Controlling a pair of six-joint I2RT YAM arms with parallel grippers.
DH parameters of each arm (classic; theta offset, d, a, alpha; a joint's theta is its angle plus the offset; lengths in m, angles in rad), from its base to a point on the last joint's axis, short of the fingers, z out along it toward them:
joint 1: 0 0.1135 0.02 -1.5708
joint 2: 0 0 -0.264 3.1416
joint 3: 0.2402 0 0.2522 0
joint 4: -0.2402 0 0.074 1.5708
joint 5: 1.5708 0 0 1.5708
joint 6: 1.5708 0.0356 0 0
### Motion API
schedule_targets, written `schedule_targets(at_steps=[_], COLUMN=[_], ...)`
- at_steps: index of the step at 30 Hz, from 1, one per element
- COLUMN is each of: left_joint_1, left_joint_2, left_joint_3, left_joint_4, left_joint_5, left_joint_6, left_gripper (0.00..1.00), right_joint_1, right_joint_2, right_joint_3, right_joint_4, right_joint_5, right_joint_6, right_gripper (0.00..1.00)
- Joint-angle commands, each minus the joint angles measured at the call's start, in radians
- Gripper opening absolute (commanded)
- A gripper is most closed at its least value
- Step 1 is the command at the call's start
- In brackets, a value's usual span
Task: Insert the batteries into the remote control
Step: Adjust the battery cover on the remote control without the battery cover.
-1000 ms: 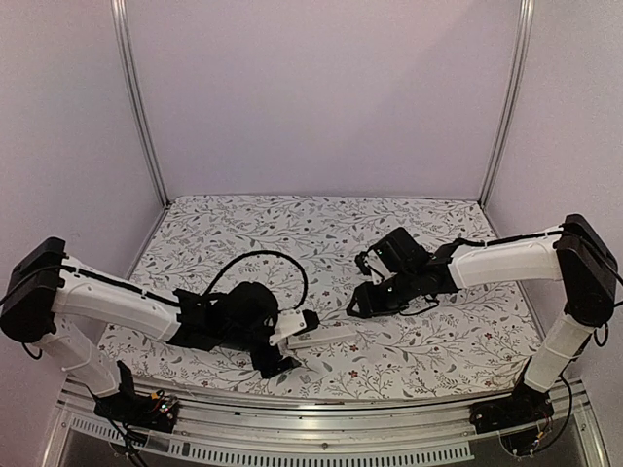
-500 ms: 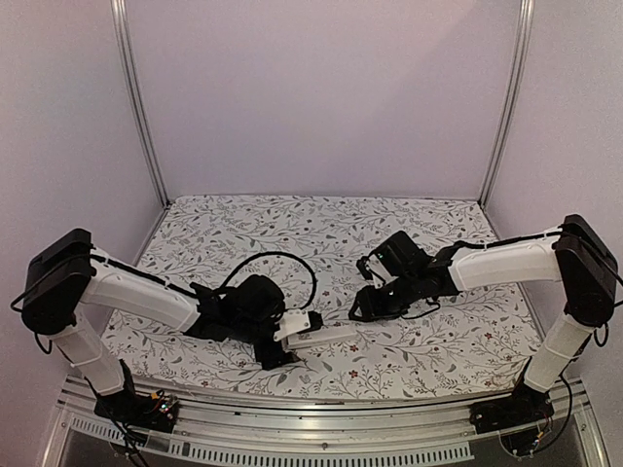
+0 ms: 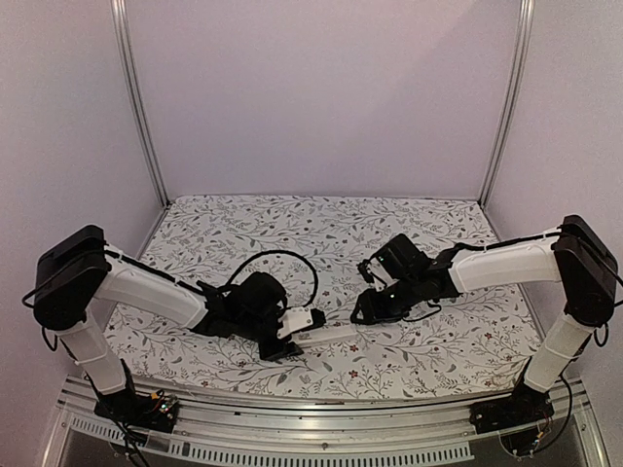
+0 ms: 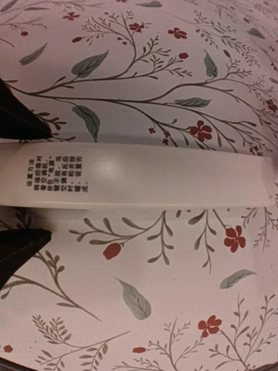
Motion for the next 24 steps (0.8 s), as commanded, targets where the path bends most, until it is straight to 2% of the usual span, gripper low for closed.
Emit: schedule_targets(at_steps=[1, 5, 14, 18, 24], left_joint_1=[0.014, 0.009, -0.043, -0.053, -0.055], left_joint_2=[0.026, 0.015, 0.022, 0.023, 0.024], left_joint_3=[0.029, 0.023, 0.015, 0.004, 0.001], left_joint_4=[0.001, -0.006, 0.000, 0.015, 0.015], left_joint_5=[0.039, 0.043, -0.013, -0.018, -0.021], left_joint_6=[-0.025, -0.051, -0.087, -0.094, -0.094], left_gripper=[0.49, 0.44, 0.35, 0.35, 0.35], right_joint_1=[-0.003, -0.003, -0.003, -0.003, -0.002], right_joint_2=[-0.019, -0.019, 0.009, 0.013, 0.031], right_joint_3=[-0.013, -0.022, -0.011, -0.009, -0.010], right_joint_4=[-0.003, -0.006, 0.010, 0.013, 0.015], right_joint_5=[0.006, 0.008, -0.026, -0.033, -0.047], right_joint_6=[0.007, 0.008, 0.003, 0.002, 0.001], right_gripper=[0.43, 0.43, 0.30, 0.25, 0.23])
